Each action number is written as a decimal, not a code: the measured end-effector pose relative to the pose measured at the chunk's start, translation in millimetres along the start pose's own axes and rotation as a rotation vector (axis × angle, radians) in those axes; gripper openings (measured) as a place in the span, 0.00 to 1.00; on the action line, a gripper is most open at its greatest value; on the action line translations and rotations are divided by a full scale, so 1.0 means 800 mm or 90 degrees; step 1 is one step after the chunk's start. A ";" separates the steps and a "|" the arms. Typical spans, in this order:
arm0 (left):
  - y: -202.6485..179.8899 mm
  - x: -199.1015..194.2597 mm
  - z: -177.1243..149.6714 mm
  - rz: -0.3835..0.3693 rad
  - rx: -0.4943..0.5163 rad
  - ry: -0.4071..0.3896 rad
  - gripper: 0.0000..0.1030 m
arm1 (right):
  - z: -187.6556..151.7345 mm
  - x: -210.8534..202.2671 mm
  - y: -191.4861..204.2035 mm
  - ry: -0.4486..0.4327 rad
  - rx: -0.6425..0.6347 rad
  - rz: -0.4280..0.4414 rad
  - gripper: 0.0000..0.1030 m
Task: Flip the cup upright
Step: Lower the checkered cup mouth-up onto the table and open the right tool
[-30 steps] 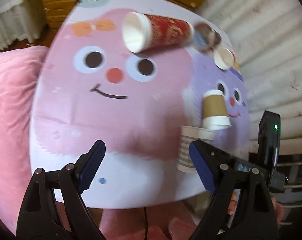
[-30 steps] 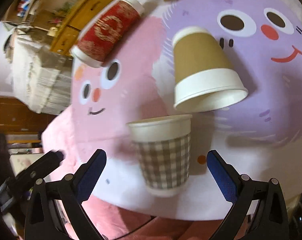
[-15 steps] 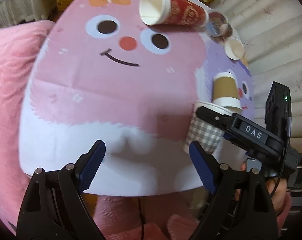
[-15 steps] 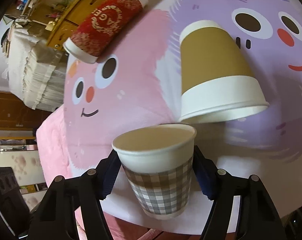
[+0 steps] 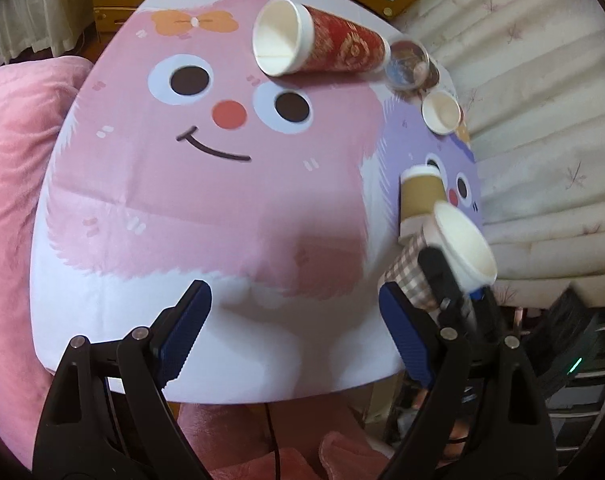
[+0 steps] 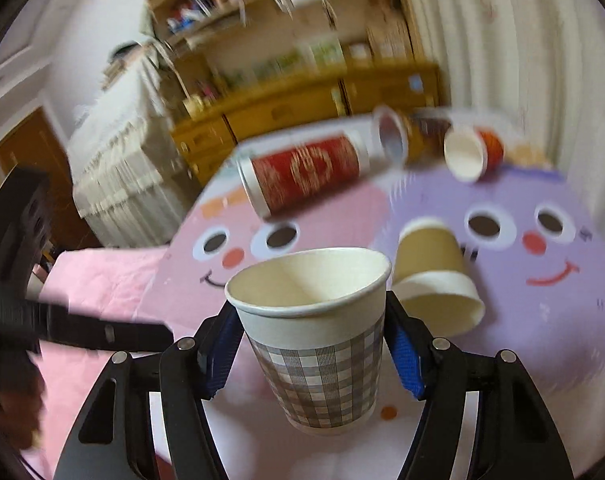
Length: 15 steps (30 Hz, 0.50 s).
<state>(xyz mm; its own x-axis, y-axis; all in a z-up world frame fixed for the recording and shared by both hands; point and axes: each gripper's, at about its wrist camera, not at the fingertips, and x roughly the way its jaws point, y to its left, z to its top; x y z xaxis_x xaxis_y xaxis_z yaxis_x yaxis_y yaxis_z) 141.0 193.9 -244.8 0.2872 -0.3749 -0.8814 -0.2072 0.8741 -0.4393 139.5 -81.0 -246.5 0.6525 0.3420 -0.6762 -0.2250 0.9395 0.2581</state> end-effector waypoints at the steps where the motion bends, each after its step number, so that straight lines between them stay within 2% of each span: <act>1: 0.003 -0.001 0.002 0.001 -0.002 -0.004 0.82 | -0.007 -0.011 -0.003 -0.022 -0.011 -0.006 0.66; 5: 0.016 -0.010 0.011 0.000 -0.006 -0.024 0.82 | -0.035 -0.021 0.003 -0.085 -0.044 -0.047 0.66; 9: 0.021 -0.014 0.014 -0.005 -0.005 -0.037 0.82 | -0.051 -0.017 0.005 -0.092 -0.062 -0.083 0.66; 15: 0.018 -0.009 0.009 -0.013 0.008 -0.031 0.82 | -0.062 -0.008 -0.001 -0.108 -0.057 -0.107 0.66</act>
<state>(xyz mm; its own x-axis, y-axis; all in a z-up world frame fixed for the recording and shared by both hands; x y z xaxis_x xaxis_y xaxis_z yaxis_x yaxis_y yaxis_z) 142.5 211.1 -243.4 0.3360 -0.3775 -0.8629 -0.1892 0.8704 -0.4545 99.9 -82.8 -276.7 0.7969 0.1800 -0.5767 -0.1615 0.9833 0.0838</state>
